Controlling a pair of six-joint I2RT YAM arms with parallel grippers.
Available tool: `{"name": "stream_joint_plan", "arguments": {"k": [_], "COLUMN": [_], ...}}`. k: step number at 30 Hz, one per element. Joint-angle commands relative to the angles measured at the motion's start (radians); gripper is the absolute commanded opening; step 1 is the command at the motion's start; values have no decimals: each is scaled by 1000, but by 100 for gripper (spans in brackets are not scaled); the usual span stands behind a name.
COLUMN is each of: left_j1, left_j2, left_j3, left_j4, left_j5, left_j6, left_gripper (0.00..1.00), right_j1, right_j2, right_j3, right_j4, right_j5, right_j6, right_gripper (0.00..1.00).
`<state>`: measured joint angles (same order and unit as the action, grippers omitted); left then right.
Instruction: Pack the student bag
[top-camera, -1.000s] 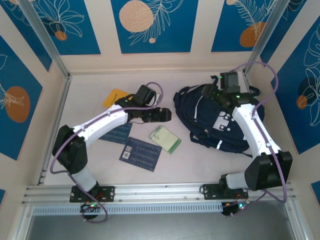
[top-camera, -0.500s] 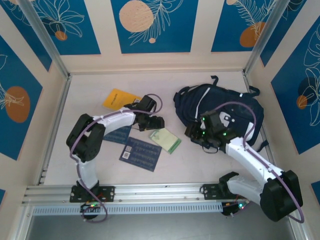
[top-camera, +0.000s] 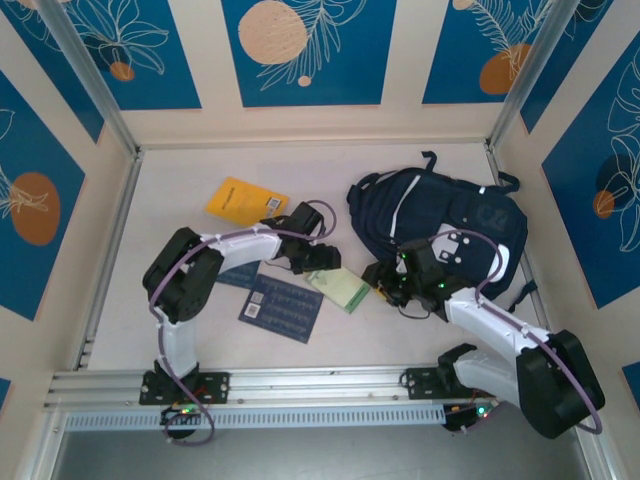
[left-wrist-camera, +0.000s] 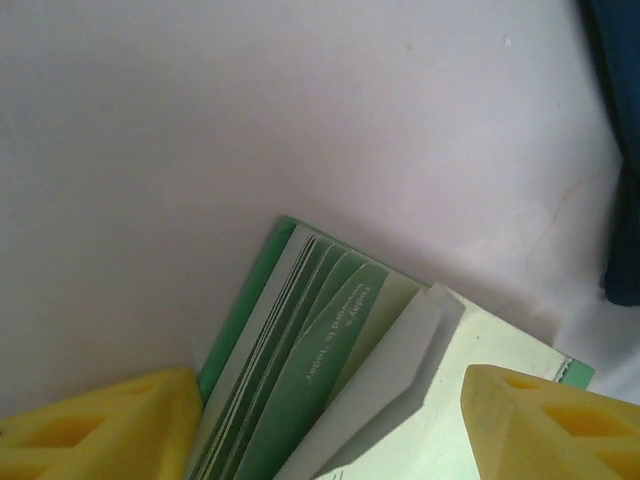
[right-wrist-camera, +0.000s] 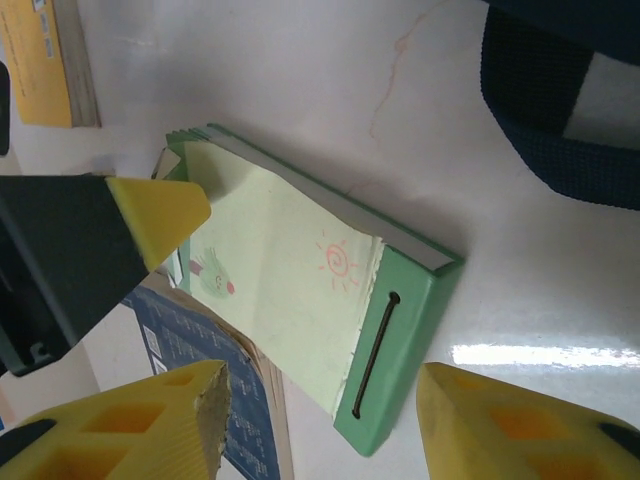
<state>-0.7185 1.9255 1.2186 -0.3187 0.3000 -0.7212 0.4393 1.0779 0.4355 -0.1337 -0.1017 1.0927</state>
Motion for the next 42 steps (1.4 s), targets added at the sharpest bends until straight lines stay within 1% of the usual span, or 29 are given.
{"name": "stream_joint_plan", "arguments": {"k": [1,4,8,12,15,19,25,30,34,38,42], "left_j1": [-14,-19,-31,-45,-51,-62,-71,-76,-86,-91,-90], "left_j2": [0,-12,-16,-20,-16,-1,19,26,39,49,57], "left_j3": [-60,-94,-116,-120,-120,-112,-108,-101,-88,-84,-84], "left_j4": [48,81,108,114,118,123,132,133,129,127,128], "left_j5": [88,110,141,140,145,158,174,186,196,203,207], "left_j6": [-61,-86,-107,-110,-110,-106,-104,-93,-82,-75,-75], "left_gripper": [71,71,69,68,67,65,63,60,56,52,51], "right_j1": [4,0,-27,-46,-58,-65,-71,-74,-73,-72,-74], "right_j2": [14,1,-9,-12,-32,-52,-9,32,53,8,-97], "right_j3": [-10,-6,-27,-34,-55,-89,-120,-130,-129,-129,-136], "right_j4": [8,-48,-57,-124,-132,-101,-33,61,118,141,92], "right_j5": [-24,17,1,36,25,-7,-41,-85,-127,-164,-139], "right_j6": [12,-7,-7,-1,9,34,73,82,87,88,75], "right_gripper": [54,55,55,56,57,57,57,54,51,48,44]}}
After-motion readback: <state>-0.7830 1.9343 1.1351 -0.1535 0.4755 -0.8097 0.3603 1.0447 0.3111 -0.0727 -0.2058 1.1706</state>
